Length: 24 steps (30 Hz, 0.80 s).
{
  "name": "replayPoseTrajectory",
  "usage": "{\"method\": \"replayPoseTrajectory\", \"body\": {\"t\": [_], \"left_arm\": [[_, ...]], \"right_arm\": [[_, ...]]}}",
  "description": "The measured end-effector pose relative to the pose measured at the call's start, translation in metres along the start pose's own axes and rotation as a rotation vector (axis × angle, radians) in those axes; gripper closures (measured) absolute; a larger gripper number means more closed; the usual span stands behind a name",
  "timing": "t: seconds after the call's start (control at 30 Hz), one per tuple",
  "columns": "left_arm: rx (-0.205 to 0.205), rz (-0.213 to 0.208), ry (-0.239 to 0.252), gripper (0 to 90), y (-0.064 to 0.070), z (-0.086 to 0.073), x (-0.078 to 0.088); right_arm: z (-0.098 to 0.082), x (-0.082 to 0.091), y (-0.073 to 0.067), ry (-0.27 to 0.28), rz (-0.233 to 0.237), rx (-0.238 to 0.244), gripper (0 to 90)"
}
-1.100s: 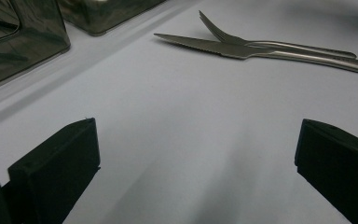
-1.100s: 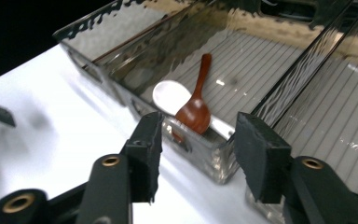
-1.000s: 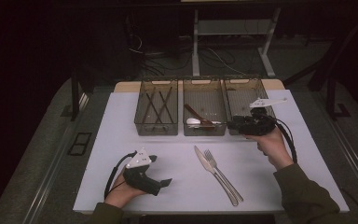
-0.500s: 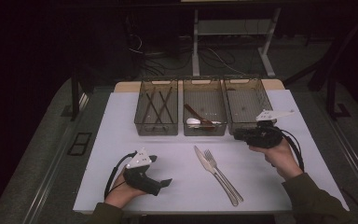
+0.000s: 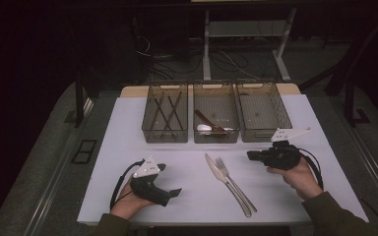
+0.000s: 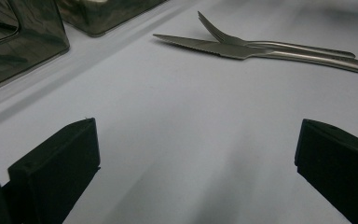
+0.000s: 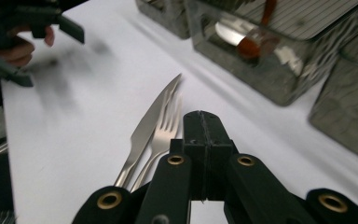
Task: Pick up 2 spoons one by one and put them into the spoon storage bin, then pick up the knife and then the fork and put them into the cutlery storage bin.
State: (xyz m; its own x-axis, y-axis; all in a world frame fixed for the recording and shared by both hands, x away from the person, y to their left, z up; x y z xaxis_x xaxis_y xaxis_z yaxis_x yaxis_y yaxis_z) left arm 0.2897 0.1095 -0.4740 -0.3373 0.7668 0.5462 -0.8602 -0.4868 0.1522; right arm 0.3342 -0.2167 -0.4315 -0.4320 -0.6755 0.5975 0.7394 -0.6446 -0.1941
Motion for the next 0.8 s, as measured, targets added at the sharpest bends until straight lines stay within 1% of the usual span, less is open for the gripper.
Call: {"method": "replayPoseTrajectory", "body": {"t": [0.17,0.3,0.5,0.8], "left_arm": [[-0.001,0.001,-0.001,0.0,0.0,0.0,0.0],[-0.001,0.0,-0.001,0.0,0.001,0.0,0.0],[-0.003,0.0,-0.001,0.0,0.001,0.0,0.0],[-0.001,0.001,-0.001,0.0,0.0,0.0,0.0]], "right_arm": [[-0.009,0.001,-0.009,-0.025,0.019,0.012,89.5],[-0.016,0.002,-0.017,-0.045,0.034,0.035,89.5],[-0.027,0.001,-0.03,-0.084,0.052,0.056,89.5],[-0.044,-0.003,-0.047,-0.153,0.074,0.103,89.5]]}}
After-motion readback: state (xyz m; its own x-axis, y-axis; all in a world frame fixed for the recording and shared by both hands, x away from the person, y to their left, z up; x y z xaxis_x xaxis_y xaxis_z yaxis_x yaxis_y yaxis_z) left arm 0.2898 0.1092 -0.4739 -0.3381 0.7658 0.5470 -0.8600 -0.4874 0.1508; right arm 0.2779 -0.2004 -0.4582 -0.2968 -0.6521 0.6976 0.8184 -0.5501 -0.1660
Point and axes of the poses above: each handheld gripper's, and its own axes: x roughly backward along the jaws, z roughly out of its top, y roughly to its right, the point moved 6 cm from there along -x, roughly forward along the jaws, and after that the axes turned 4 degrees about -z, right-handed, at the moved point
